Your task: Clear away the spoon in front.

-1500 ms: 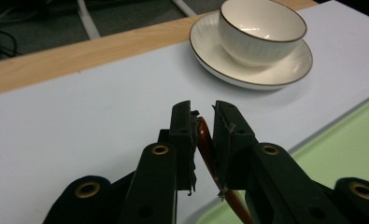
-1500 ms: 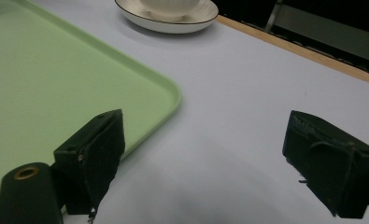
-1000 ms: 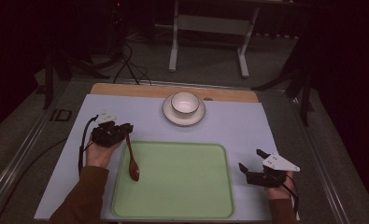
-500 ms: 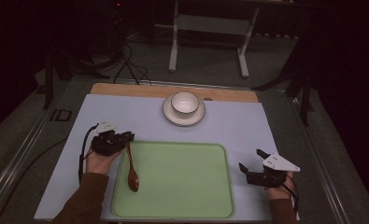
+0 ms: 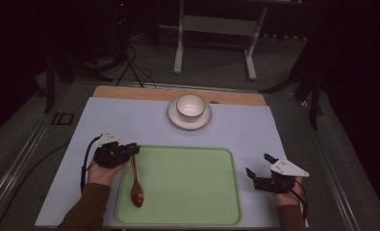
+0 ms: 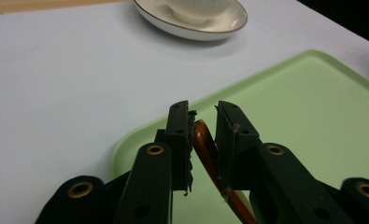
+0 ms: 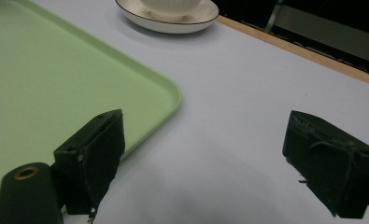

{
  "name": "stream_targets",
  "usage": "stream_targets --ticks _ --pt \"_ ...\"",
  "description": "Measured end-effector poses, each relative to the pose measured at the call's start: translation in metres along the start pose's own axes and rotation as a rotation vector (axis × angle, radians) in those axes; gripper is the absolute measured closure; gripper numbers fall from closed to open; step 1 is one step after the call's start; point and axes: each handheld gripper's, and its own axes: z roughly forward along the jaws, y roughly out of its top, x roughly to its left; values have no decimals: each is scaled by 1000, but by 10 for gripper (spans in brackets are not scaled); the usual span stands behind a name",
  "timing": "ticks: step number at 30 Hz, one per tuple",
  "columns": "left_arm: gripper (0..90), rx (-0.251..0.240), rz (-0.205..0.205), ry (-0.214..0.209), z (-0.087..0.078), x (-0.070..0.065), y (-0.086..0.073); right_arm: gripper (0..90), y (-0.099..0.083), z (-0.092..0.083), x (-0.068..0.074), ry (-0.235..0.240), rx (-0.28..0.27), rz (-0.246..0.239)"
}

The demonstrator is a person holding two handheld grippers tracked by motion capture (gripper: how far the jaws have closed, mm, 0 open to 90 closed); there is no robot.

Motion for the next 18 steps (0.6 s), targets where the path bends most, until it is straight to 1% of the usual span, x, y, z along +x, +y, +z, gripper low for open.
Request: stream_targets --ticks 5,9,12,18 --pt "731 25 27 -2 5 -2 -3 127 0 0 0 3 -1 0" --pt "728 51 31 5 11 2 -5 127 0 1 0 2 2 -2" --pt "727 68 24 7 18 5 -7 127 0 0 0 2 2 -2" --pt "727 91 38 20 23 8 -9 127 0 1 0 2 4 -2"
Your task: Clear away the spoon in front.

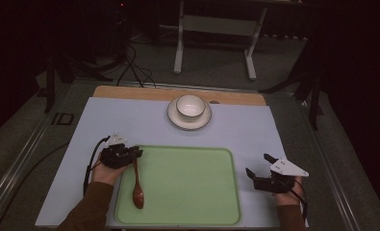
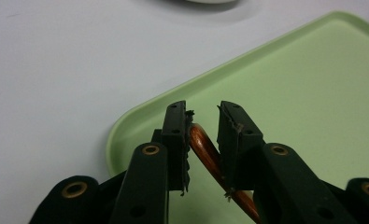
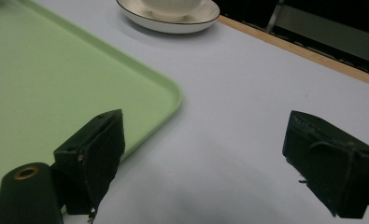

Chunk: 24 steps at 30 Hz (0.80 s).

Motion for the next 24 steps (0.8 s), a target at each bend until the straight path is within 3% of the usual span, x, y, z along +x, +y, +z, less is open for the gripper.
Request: stream_targets --ticks 5,11,24 --pt "729 10 -11 -10 6 3 -1 127 0 0 0 1 2 -1" --pt "727 57 17 -11 16 2 -4 127 0 1 0 1 2 1" --pt "595 78 19 62 20 4 -6 127 0 1 0 1 3 -1"
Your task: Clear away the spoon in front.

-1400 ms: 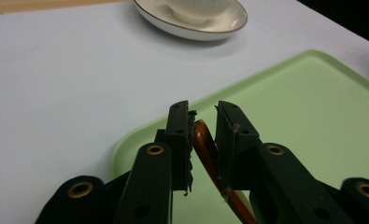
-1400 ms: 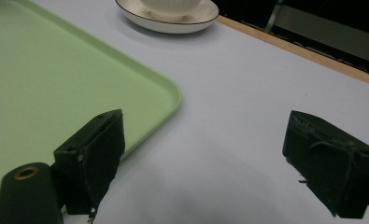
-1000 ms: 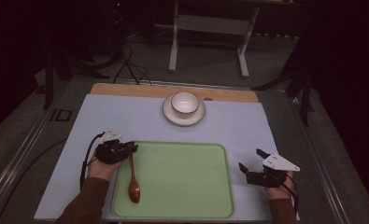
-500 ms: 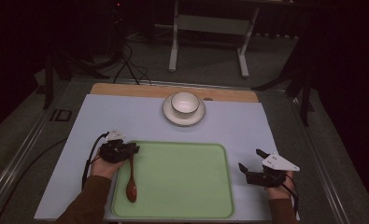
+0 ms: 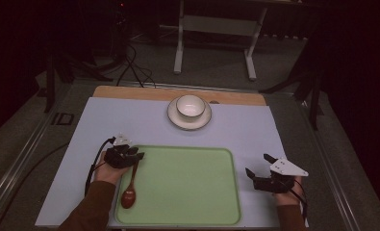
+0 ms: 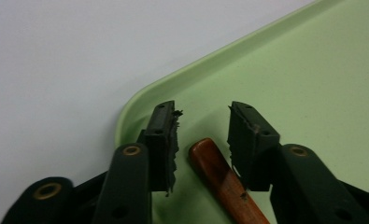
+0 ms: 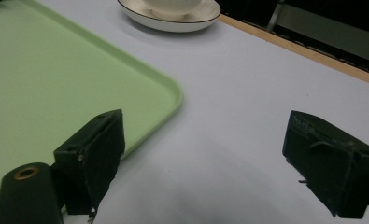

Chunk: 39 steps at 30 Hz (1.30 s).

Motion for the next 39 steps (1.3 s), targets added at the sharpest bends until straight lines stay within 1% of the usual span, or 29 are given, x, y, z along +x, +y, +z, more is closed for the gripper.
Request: stream_targets --ticks 2,6,10,13,16,17,18,21,24,26,28,33,37,39 --pt "570 -2 2 6 -1 0 0 127 0 0 0 0 1 0" --pt "520 -33 -14 20 -8 2 1 127 0 0 0 -1 1 -1" --pt "468 -65 -20 76 -17 3 1 127 0 0 0 -1 0 -3" --pt "392 -93 -37 115 -24 4 2 127 0 -1 0 0 -2 -2" --pt "319 -119 -59 144 -30 6 3 127 0 0 0 1 -1 -3" --pt "312 -126 -65 155 -32 6 3 127 0 0 0 1 -1 -3" --pt "290 -130 -66 164 -34 6 3 127 0 0 0 2 -1 -4" --pt "265 -152 -67 186 -41 6 3 128 1 -1 0 2 0 -3" --pt "276 -183 -50 212 -48 4 3 127 1 -1 0 1 -2 -3" --pt "284 -205 -40 216 -54 2 2 127 1 -2 -1 -1 -2 -6" --pt "296 -234 -34 219 -61 1 0 127 1 -3 -1 -3 -5 1" --pt "299 -273 -38 225 -75 1 -8 128 1 -4 -3 -7 -8 5" --pt "301 -296 -38 243 -86 0 -15 135 1 -5 -5 -15 -15 10" --pt "302 -308 -45 254 -92 0 -19 135 1 -6 -6 -16 -18 16"
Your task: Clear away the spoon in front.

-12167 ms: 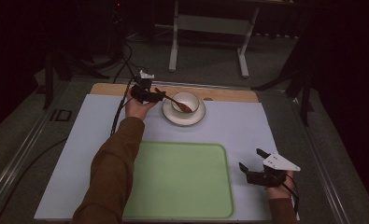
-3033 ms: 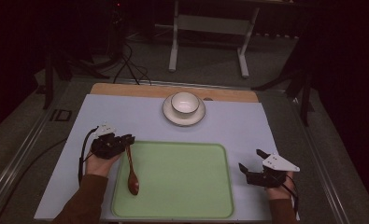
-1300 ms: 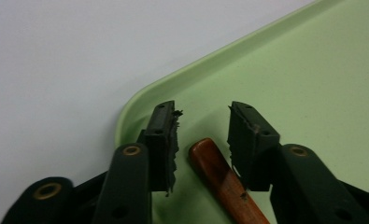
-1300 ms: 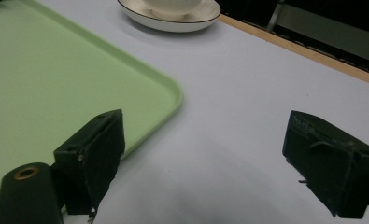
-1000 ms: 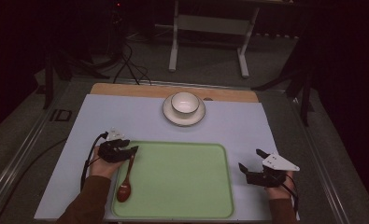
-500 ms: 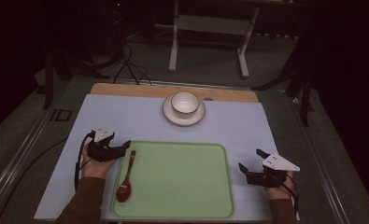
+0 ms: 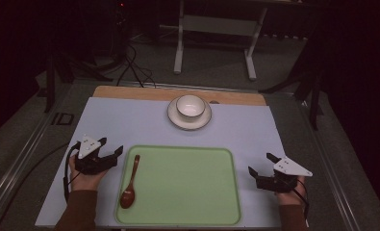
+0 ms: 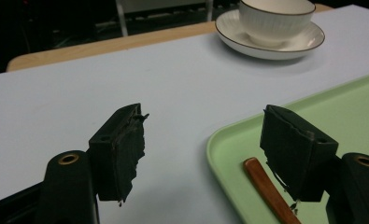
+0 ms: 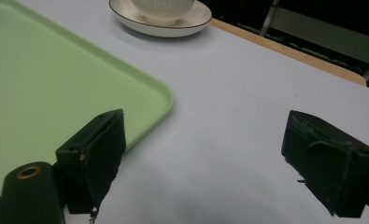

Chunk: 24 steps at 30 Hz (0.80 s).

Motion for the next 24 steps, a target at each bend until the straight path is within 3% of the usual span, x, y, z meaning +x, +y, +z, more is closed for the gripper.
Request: stream_targets --ticks 9,24 --pt "307 -25 -33 48 -19 13 -7 135 0 -3 -3 -5 -25 19" --pt "303 -54 -70 100 -34 32 -12 135 0 -9 -9 -27 -64 46"
